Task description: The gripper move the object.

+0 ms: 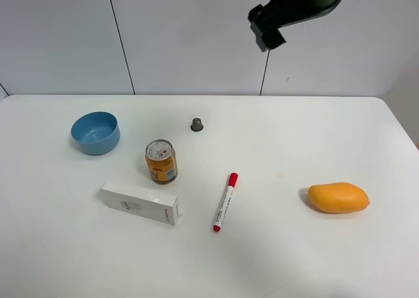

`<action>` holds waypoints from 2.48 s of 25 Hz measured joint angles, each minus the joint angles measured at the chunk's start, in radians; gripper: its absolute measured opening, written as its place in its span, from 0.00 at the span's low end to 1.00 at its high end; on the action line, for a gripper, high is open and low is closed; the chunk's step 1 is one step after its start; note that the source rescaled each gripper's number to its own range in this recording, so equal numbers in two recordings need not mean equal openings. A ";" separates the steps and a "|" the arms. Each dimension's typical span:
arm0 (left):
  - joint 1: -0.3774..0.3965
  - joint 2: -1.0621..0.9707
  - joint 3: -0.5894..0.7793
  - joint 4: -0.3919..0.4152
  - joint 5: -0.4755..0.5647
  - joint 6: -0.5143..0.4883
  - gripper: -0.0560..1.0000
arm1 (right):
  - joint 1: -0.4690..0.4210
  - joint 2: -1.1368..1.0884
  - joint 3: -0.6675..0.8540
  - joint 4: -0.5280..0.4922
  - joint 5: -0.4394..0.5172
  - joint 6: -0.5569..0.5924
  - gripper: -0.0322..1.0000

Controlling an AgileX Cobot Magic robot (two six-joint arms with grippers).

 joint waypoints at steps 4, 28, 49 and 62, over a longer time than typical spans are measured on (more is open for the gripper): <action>0.000 0.000 0.000 0.000 0.000 0.000 1.00 | -0.095 -0.018 0.000 0.038 0.033 -0.008 1.00; 0.000 0.000 0.000 0.000 0.000 0.000 1.00 | -0.700 -0.449 0.052 0.195 0.037 -0.031 1.00; 0.000 0.000 0.000 0.000 0.000 0.000 1.00 | -0.700 -1.268 1.025 0.371 -0.165 -0.030 1.00; 0.000 0.000 0.000 0.000 0.000 0.000 1.00 | -0.700 -1.526 1.207 0.378 -0.125 -0.034 1.00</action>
